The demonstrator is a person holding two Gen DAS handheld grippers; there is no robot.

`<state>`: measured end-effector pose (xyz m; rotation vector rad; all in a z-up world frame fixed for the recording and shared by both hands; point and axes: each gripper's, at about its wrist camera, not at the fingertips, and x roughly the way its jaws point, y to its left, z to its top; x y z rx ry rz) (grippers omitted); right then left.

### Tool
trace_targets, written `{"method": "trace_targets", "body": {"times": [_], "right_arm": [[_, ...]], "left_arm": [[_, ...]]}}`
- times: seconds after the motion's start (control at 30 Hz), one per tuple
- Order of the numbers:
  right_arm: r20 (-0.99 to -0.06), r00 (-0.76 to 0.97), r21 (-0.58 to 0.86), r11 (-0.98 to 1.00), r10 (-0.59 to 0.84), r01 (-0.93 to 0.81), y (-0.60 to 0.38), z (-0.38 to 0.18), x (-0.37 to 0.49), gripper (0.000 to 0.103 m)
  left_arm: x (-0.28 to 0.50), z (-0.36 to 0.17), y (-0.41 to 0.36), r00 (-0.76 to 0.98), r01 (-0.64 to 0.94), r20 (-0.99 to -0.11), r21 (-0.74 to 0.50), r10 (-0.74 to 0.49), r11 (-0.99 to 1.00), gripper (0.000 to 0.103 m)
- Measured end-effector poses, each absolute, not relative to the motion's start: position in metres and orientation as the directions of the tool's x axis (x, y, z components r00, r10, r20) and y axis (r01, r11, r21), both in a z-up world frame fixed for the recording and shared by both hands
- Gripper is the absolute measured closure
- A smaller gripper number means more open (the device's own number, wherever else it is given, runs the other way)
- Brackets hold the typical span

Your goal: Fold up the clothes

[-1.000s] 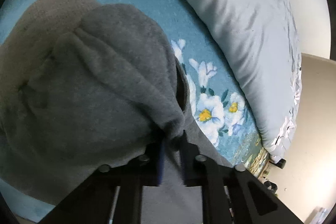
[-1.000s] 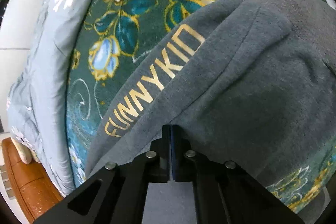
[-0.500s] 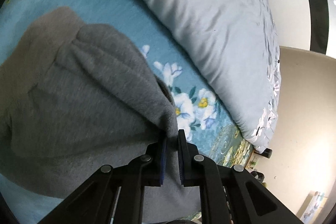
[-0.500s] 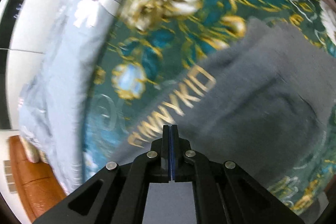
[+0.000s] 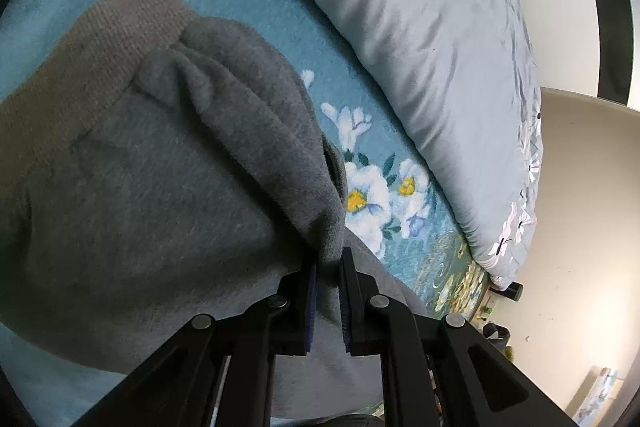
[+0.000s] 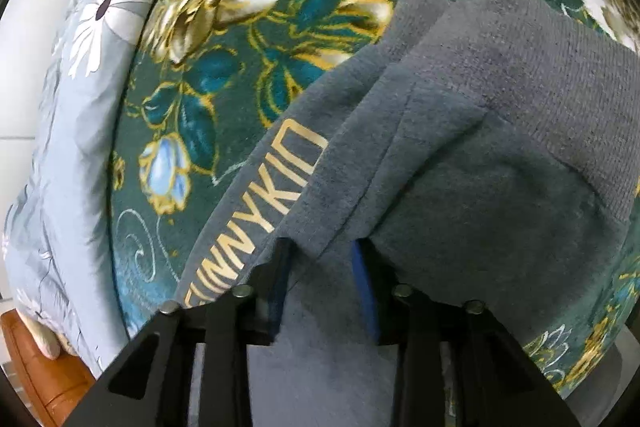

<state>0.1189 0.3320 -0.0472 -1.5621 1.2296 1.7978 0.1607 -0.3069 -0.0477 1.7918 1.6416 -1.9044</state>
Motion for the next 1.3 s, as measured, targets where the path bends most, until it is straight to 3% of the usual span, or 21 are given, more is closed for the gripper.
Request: {"method": "trace_targets", "body": {"times": [0.03,0.13,0.33,0.67,0.83,0.9,0.93,1.07,1.13,1.3], "right_arm": [[-0.942,-0.261,0.332,-0.497,-0.209,-0.802,0.333,-0.047,0.12,0.094],[-0.911,-0.332,0.41,-0.471,-0.244,-0.781,0.337,-0.044,0.132,0.1],[-0.83,-0.485,0.557,-0.45,-0.275,-0.698,0.346,-0.013,0.146,0.101],[-0.848,-0.443,0.531,-0.476,-0.292,-0.702,0.346,-0.029,0.096,0.1],[-0.827,-0.464,0.56,-0.527,-0.317,-0.639,0.349,-0.024,0.103,0.093],[-0.798,-0.506,0.596,-0.552,-0.328,-0.583,0.351,-0.012,0.11,0.071],[-0.778,-0.535,0.617,-0.56,-0.33,-0.553,0.353,-0.004,0.118,0.067],[-0.718,-0.634,0.666,-0.552,-0.288,-0.503,0.374,0.015,0.164,0.06],[-0.696,-0.676,0.678,-0.532,-0.244,-0.506,0.389,0.019,0.195,0.056],[-0.697,-0.691,0.698,-0.401,-0.191,-0.593,0.421,-0.017,0.253,0.056]], "left_arm": [[0.161,-0.046,-0.307,-0.325,0.644,-0.742,-0.627,0.586,-0.437,0.091],[0.163,-0.043,-0.309,-0.325,0.627,-0.737,-0.637,0.592,-0.448,0.091],[0.166,-0.027,-0.312,-0.343,0.564,-0.717,-0.674,0.607,-0.478,0.091],[0.13,-0.048,-0.312,-0.428,0.585,-0.707,-0.692,0.564,-0.423,0.091],[0.126,-0.062,-0.312,-0.384,0.607,-0.735,-0.657,0.559,-0.447,0.09],[0.127,-0.056,-0.312,-0.386,0.586,-0.713,-0.68,0.586,-0.441,0.083],[0.128,-0.051,-0.312,-0.389,0.567,-0.696,-0.697,0.604,-0.438,0.075],[0.142,-0.011,-0.318,-0.409,0.427,-0.651,-0.756,0.64,-0.496,0.056],[0.158,0.005,-0.329,-0.421,0.398,-0.686,-0.728,0.594,-0.558,0.051],[0.195,0.005,-0.345,-0.383,0.409,-0.757,-0.652,0.529,-0.638,0.049]]}}
